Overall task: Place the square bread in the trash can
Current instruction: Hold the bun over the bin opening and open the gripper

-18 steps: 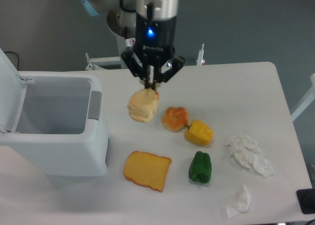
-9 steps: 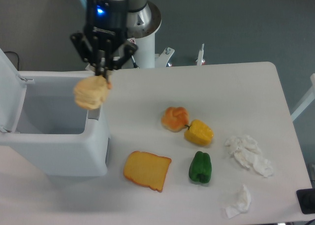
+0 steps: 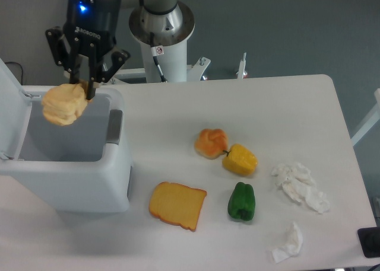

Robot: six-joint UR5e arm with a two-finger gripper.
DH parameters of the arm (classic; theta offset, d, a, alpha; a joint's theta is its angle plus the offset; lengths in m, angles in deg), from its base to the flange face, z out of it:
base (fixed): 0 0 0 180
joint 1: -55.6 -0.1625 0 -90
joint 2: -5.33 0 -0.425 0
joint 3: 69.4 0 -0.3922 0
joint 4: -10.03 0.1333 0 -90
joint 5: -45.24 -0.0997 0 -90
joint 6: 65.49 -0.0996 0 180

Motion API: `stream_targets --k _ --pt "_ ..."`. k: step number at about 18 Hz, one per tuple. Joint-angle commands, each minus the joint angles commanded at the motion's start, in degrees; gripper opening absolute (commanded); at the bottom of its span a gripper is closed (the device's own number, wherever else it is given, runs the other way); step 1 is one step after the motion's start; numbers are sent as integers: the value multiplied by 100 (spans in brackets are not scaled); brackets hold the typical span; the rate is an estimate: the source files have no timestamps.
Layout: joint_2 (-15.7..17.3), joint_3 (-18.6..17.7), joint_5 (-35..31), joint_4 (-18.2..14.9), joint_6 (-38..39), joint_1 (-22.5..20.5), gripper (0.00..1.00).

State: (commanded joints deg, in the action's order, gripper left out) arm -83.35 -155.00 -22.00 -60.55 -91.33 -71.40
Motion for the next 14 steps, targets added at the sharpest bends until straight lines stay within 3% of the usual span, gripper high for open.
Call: stream_targets --k 7,9,12,14 --pt "18 -26 0 9 -44 26 53" --pt "9 -26 -9 35 -53 26 70" --pt "9 -26 -9 44 -62 26 73" --pt "0 -26 -9 53 -123 26 94"
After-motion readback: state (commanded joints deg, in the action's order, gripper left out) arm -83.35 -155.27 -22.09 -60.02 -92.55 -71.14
